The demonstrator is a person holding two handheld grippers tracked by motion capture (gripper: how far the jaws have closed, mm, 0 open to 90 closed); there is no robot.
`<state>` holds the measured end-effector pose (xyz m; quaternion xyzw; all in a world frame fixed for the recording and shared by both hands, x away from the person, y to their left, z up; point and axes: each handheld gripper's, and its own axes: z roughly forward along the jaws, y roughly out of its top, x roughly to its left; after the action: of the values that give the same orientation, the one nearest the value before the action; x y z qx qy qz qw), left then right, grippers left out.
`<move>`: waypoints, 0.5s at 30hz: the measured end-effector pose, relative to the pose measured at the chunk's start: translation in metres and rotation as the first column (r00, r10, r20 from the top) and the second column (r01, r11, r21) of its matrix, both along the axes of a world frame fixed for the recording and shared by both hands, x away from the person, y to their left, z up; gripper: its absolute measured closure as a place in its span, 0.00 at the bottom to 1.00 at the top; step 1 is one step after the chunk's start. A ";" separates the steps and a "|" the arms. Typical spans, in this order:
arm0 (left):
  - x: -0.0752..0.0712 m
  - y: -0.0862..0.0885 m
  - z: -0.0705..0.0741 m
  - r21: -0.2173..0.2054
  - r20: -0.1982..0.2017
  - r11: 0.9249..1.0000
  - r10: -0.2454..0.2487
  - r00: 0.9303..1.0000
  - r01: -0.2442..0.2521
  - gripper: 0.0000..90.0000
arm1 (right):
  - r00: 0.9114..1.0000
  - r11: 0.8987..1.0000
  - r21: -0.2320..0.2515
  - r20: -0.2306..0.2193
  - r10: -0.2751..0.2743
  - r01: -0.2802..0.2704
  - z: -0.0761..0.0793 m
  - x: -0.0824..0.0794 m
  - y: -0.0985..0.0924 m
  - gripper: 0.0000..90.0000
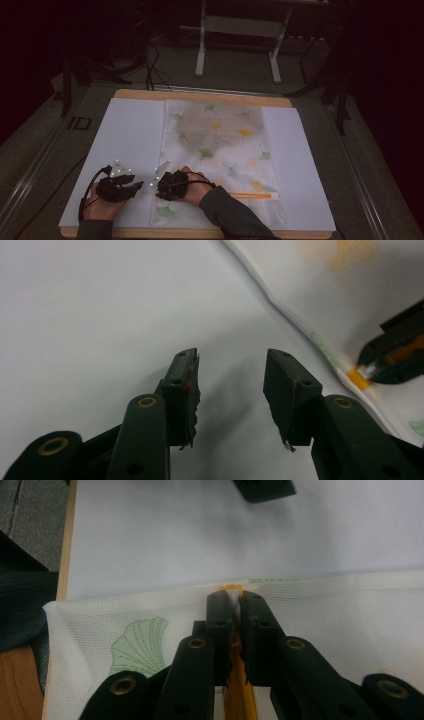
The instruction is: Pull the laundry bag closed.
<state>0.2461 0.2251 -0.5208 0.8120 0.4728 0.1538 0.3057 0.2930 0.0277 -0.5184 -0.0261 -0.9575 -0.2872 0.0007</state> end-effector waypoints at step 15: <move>-0.020 -0.017 0.001 -0.080 -0.054 0.994 -0.072 0.996 0.068 0.63 | 1.000 1.000 0.016 0.005 -0.009 0.008 0.002 0.000 -0.004 0.93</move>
<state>0.2263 0.2080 -0.5198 0.8196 0.4582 0.1013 0.3288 0.2926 0.0233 -0.5167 -0.0294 -0.9551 -0.2949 -0.0029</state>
